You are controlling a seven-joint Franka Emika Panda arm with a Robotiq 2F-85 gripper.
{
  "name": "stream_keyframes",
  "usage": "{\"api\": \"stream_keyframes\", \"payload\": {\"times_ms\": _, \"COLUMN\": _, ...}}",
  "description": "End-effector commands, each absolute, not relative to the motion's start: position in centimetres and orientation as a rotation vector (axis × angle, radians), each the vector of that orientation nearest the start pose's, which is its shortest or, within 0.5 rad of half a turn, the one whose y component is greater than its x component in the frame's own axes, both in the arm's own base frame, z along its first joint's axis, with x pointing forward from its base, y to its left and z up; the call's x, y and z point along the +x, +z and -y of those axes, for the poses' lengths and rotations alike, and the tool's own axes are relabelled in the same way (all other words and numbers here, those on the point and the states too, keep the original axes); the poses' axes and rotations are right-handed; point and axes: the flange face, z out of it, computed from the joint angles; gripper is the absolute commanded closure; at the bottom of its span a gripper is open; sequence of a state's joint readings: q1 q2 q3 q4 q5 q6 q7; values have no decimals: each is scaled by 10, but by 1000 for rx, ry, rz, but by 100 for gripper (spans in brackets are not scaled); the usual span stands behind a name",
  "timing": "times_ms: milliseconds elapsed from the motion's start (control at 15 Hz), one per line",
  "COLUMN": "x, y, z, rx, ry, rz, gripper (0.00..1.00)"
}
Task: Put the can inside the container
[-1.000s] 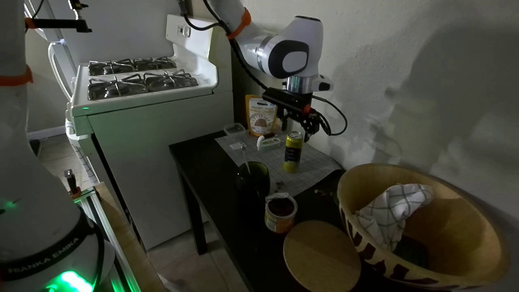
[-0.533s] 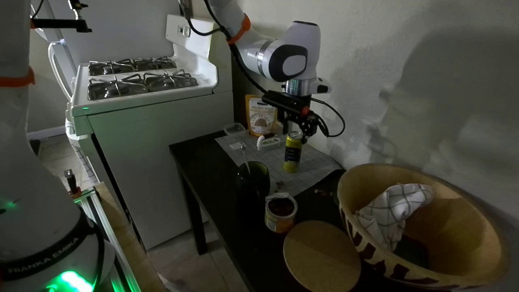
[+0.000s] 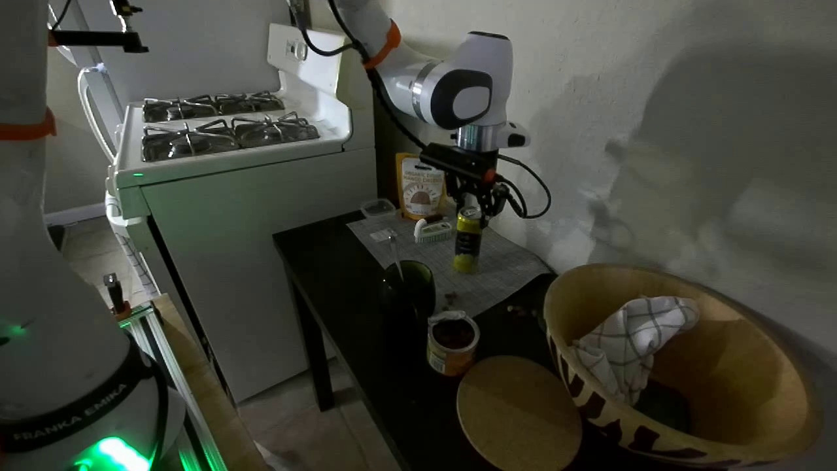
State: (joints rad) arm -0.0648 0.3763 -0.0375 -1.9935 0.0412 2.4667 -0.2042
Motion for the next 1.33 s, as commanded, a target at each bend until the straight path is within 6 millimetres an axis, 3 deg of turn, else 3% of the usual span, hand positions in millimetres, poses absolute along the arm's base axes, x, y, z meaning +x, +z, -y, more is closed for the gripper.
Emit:
{"api": "stream_keyframes", "payload": {"times_ms": 0, "x": 599, "y": 346, "z": 18, "rx": -3136, "ry": -217, "rz": 391, "gripper": 62}}
{"api": "stream_keyframes", "payload": {"times_ms": 267, "x": 588, "y": 409, "z": -44, "rx": -3005, "ry": -240, "rz": 727, "gripper": 62}}
{"api": "stream_keyframes", "payload": {"times_ms": 467, "x": 580, "y": 430, "z": -90, "rx": -2862, "ry": -226, "rz": 930, "gripper": 62}}
{"api": "stream_keyframes", "payload": {"times_ms": 600, "x": 579, "y": 428, "z": -115, "rx": -2762, "ry": -227, "rz": 1057, "gripper": 62}}
{"api": "stream_keyframes", "payload": {"times_ms": 733, "x": 579, "y": 418, "z": -126, "rx": -2661, "ry": -212, "rz": 1125, "gripper": 62}}
{"api": "stream_keyframes", "payload": {"times_ms": 800, "x": 577, "y": 421, "z": -122, "rx": -2753, "ry": -225, "rz": 1066, "gripper": 37}}
{"api": "stream_keyframes", "payload": {"times_ms": 933, "x": 576, "y": 413, "z": -128, "rx": -2701, "ry": -211, "rz": 1109, "gripper": 37}}
{"api": "stream_keyframes", "payload": {"times_ms": 1000, "x": 577, "y": 410, "z": -127, "rx": -2695, "ry": -208, "rz": 1115, "gripper": 62}}
{"api": "stream_keyframes", "payload": {"times_ms": 1267, "x": 593, "y": 377, "z": -156, "rx": -2788, "ry": -178, "rz": 1148, "gripper": 62}}
